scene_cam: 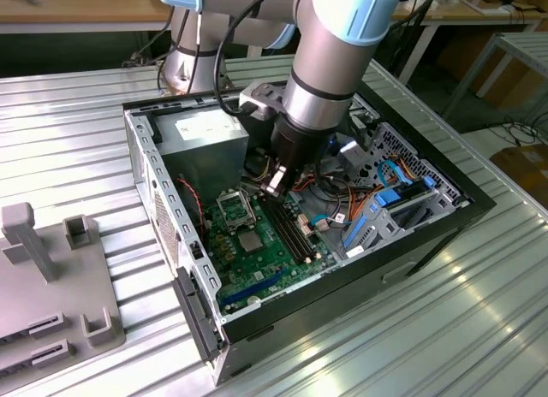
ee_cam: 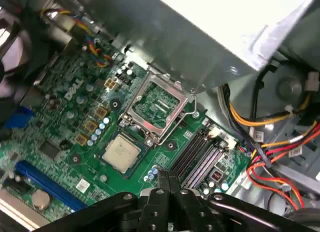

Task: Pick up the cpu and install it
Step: 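Close the cpu cover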

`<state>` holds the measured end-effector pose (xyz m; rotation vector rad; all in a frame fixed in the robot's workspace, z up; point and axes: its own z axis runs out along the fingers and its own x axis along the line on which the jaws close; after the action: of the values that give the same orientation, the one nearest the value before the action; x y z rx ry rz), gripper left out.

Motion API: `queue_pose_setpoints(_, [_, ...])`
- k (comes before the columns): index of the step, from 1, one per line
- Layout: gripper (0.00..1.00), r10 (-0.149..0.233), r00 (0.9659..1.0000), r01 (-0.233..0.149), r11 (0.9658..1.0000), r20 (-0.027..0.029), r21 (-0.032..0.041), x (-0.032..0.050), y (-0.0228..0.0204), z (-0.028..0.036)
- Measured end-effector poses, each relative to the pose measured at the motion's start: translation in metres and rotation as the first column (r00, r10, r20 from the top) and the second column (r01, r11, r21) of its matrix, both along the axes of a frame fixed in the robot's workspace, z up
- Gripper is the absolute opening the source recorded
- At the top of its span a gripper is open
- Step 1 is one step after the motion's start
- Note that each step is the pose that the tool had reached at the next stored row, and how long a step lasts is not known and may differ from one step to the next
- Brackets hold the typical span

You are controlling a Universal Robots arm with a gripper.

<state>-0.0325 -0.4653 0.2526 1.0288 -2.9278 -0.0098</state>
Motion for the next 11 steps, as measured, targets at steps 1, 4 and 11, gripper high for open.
queue_pose_setpoints(1, [0.11, 0.009, 1.0, -0.009, 1.0, 0.0, -0.0001, 0.0006, 0.0071, -0.0018])
queue_pose_setpoints(4, [0.11, 0.011, 0.9999, -0.011, 0.9999, 0.0, -0.0002, 0.0019, 0.0206, -0.0054])
queue_pose_setpoints(11, [0.11, 0.043, 0.9991, -0.043, 0.9991, 0.0, -0.0002, 0.0034, 0.0318, -0.0109])
